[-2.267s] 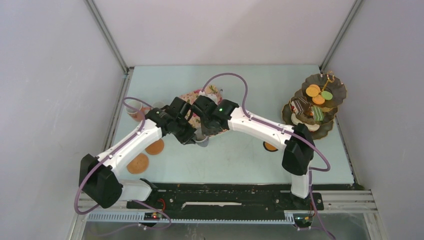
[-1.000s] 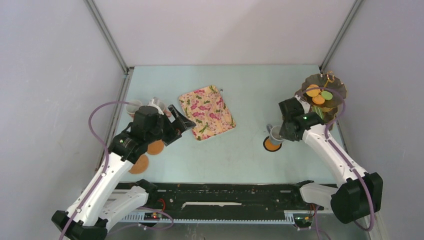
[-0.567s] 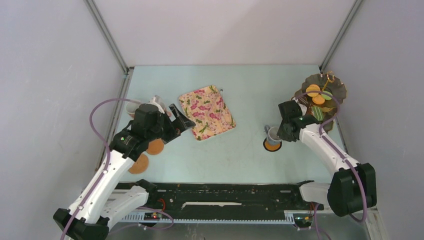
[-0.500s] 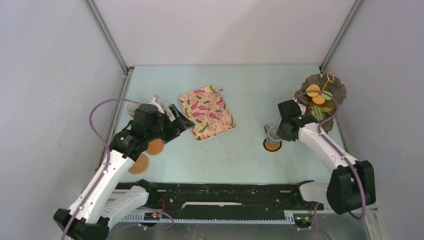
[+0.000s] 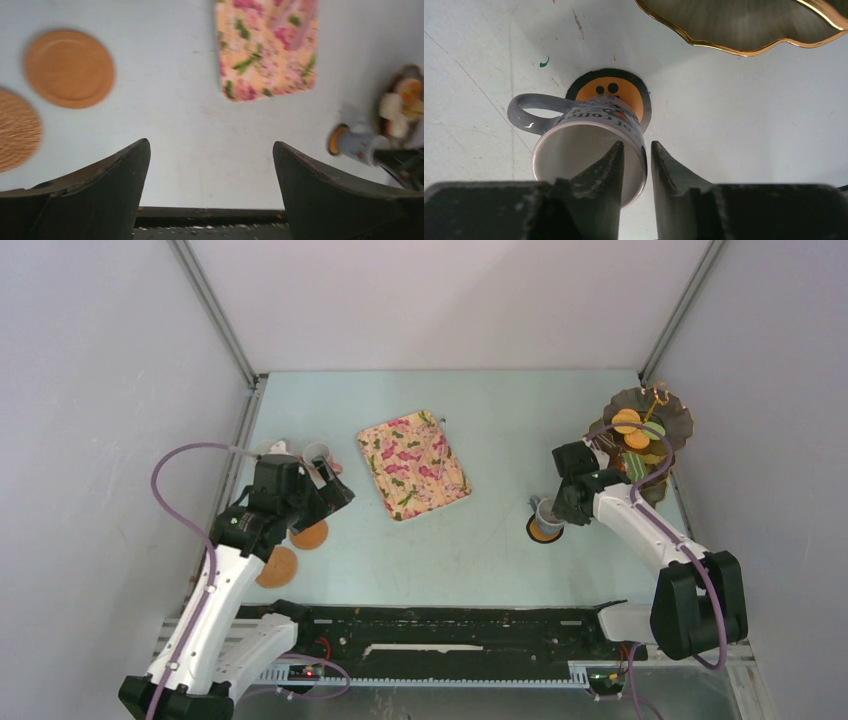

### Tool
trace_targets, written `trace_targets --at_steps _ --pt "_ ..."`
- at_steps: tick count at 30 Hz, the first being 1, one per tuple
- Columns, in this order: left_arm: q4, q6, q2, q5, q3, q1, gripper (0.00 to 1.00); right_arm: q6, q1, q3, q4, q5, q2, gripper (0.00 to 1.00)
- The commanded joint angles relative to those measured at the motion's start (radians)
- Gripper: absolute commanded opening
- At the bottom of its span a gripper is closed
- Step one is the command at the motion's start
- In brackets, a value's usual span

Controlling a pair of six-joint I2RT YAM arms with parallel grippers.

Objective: Serve the afternoon tea
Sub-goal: Place the cup on the coaster, then move the coaster to the center of the board.

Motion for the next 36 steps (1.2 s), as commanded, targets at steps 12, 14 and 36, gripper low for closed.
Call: trace_targets --at_steps 12,14,36 --pt "0.080 -0.075 0.083 -0.349 -0.238 0.359 0.84 -0.160 0.064 0.182 -0.133 -0.030 -0.214 0.62" --pt "0.153 -0.083 0.137 -0.305 -0.253 0.419 0.75 -0.176 0.079 0.213 -0.152 -0.036 -0.226 0.62" --pt "0.492 -0.162 0.403 -0.149 -0.412 0.476 0.62 -0.218 0.159 0.251 -0.135 -0.091 -0.235 0.60"
